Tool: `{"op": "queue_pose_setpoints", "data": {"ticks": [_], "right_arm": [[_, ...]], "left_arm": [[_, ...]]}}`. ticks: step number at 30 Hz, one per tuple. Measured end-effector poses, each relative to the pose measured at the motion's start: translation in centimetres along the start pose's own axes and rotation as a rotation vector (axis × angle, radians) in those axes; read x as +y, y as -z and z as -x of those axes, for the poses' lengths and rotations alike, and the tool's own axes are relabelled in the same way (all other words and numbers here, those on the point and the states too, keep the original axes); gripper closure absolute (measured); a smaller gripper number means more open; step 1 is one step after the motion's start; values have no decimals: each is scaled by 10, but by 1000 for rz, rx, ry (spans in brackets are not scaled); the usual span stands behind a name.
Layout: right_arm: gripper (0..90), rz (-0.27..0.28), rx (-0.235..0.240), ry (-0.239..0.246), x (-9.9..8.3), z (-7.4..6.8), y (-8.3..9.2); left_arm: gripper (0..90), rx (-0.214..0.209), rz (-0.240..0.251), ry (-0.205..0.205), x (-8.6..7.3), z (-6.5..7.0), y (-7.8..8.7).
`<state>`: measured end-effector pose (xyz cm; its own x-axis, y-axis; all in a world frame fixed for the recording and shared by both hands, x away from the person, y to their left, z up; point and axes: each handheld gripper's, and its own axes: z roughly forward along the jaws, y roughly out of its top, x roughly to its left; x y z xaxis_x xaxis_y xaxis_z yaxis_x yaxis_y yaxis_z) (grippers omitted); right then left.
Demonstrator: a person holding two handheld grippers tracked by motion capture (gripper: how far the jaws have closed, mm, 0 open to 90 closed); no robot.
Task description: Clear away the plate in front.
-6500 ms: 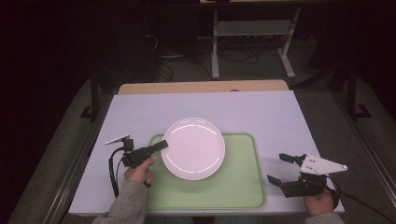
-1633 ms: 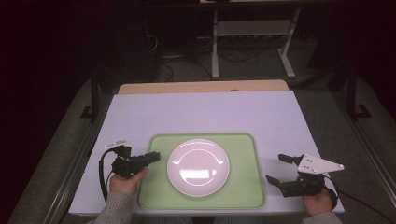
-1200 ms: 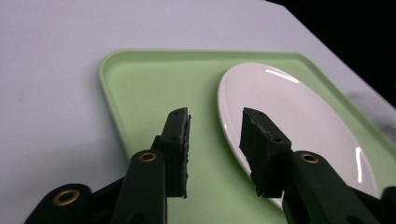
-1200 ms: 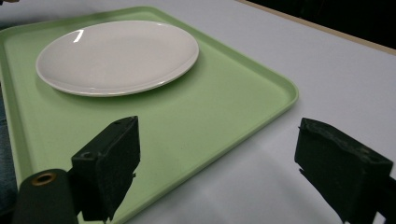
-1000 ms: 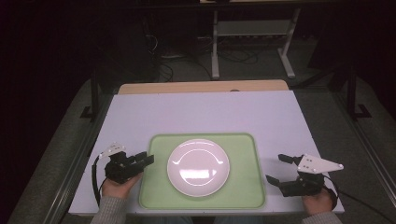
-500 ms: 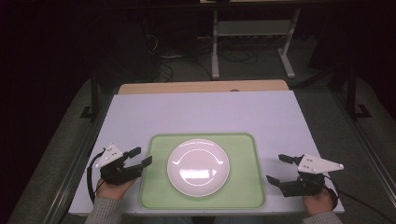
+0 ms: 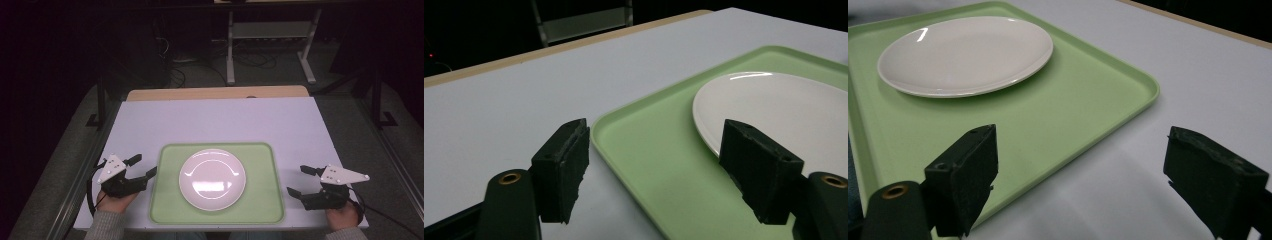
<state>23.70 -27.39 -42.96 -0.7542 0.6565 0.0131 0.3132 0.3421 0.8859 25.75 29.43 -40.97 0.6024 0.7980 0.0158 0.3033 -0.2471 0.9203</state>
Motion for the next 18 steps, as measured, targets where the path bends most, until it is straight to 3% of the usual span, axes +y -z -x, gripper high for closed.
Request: {"op": "queue_pose_setpoints", "data": {"ticks": [18], "right_arm": [[134,-4,-4,-8,0,1,0]], "left_arm": [[258,-14,-12,3,-2,0,-4]]}}
